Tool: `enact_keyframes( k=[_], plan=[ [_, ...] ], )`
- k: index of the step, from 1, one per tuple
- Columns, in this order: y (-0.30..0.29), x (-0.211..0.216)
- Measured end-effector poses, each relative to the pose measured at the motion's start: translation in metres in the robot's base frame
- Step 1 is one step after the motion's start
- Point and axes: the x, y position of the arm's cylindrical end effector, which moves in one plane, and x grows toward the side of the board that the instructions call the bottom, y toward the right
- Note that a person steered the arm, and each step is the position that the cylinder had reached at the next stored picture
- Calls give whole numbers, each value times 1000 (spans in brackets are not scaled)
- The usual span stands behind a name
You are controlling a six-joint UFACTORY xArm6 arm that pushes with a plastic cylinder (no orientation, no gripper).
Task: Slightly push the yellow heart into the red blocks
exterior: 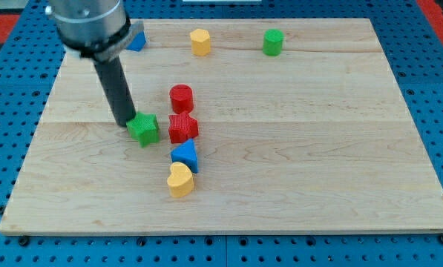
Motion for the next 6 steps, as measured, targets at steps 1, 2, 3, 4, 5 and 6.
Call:
enact_keyframes(
  k=[1,2,3,4,5,6],
  plan=[
    [-6,37],
    [-3,92],
    [50,132],
    [84,117],
    [74,55],
    [106,7]
  ],
)
